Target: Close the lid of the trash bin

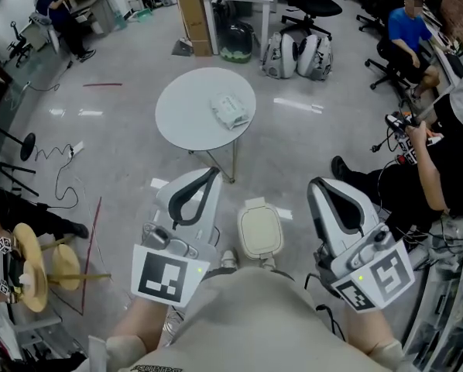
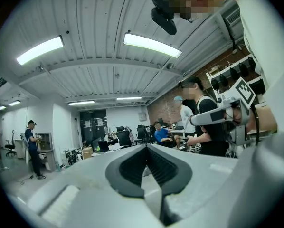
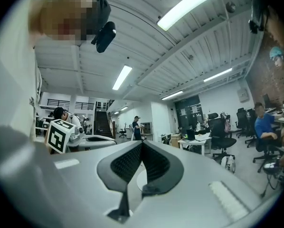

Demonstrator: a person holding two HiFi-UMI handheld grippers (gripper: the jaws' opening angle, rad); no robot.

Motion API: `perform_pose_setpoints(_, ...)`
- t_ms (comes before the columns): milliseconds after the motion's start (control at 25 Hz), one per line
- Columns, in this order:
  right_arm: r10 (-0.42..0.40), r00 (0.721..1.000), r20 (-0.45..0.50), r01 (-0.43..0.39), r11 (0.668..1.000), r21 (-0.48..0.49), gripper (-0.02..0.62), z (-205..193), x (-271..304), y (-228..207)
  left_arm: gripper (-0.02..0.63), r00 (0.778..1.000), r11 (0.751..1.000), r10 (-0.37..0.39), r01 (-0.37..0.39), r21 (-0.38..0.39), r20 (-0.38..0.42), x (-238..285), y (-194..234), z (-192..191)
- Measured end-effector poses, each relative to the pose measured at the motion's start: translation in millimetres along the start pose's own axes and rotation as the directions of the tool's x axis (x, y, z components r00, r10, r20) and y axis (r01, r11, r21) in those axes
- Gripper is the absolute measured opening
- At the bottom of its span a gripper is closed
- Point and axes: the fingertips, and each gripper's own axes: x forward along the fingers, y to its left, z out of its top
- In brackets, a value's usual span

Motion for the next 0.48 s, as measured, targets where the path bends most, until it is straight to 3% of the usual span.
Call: perform_pose_setpoints(480, 0.010, 1.000, -0.005, -0.010, 1.000, -0.027, 0.003, 2.3, 7.8, -0.3, 0.003, 1.000, 1.000, 0.018, -0.018, -0.017, -0.020, 0.3, 7.5, -5.6)
